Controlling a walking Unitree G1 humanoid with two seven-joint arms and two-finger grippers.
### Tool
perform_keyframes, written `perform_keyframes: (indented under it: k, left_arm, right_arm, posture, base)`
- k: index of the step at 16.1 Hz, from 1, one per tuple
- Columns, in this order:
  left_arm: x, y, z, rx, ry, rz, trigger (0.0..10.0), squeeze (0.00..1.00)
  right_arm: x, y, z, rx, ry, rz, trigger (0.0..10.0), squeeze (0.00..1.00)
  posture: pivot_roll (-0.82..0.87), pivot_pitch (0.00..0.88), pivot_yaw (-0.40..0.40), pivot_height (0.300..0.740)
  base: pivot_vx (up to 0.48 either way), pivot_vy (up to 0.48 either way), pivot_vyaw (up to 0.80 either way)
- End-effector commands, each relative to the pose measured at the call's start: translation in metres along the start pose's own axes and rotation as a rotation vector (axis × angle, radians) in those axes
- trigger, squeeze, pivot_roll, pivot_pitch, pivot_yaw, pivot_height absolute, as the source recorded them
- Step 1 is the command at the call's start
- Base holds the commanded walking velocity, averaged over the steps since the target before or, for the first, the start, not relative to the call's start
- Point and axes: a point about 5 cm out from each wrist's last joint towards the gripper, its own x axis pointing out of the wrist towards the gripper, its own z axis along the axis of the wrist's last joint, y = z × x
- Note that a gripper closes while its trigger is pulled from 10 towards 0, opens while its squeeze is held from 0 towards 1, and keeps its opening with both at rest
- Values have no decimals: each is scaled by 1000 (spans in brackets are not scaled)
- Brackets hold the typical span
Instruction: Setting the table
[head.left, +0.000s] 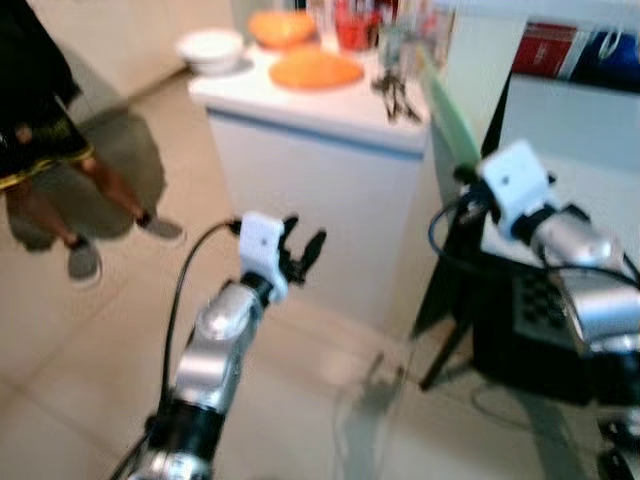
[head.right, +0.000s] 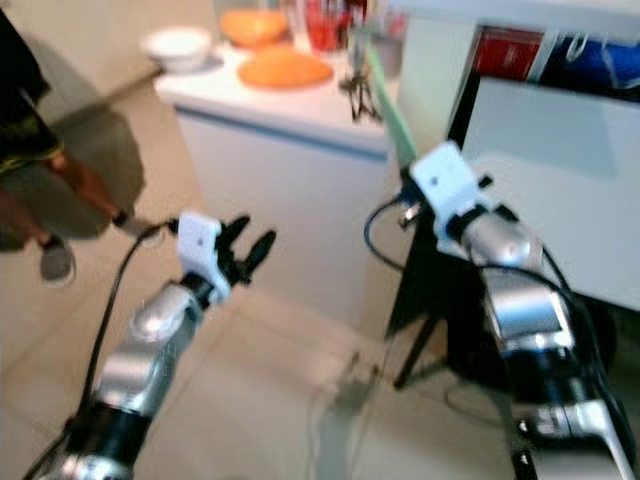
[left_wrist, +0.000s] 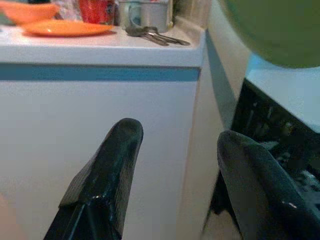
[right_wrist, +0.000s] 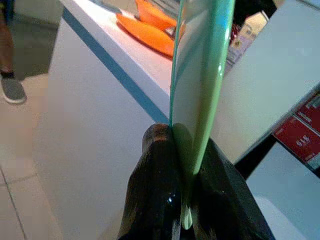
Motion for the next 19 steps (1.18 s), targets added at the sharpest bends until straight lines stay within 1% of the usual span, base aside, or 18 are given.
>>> perform_keyframes:
  k: [1, 6, 9, 13, 15, 16, 19]
  left_arm:
    - [3, -3, 5, -3, -18, -11, 10000, 0]
    - [6, -2, 6, -2, -21, -17, 10000, 0]
    - [6, -5, 6, 7, -21, -29, 10000, 0]
    - [8, -5, 5, 25, -19, -28, 10000, 0]
    - [10, -5, 5, 13, -16, -27, 10000, 0]
    - [11, -4, 5, -47, -21, -10, 10000, 0]
    - [11, -2, 4, -34, -4, -5, 10000, 0]
  right_arm:
    - [-2, -11, 12, -24, -48, -41, 10000, 0]
    - [-4, -14, 11, -32, -42, -49, 10000, 0]
    - [-4, -14, 11, -32, -41, -49, 10000, 0]
    - [-5, -14, 10, -35, -40, -51, 10000, 0]
    - [-5, -14, 10, -36, -40, -52, 10000, 0]
    - [-5, -14, 10, -37, -40, -52, 10000, 0]
    - [-6, -15, 10, -39, -38, -53, 10000, 0]
  posture:
    - [-39, 0, 57, 740]
    - [-43, 0, 59, 740]
    - [-46, 0, 61, 740]
    - [-50, 0, 65, 740]
    - [-51, 0, 64, 740]
    - [-53, 0, 64, 740]
    - [-55, 0, 66, 740]
  base:
    - [0, -454, 0]
    - [0, -466, 0]
    - [0, -461, 0]
    - [0, -462, 0]
    - [0, -461, 0]
    - [0, 0, 0]
    - [0, 0, 0]
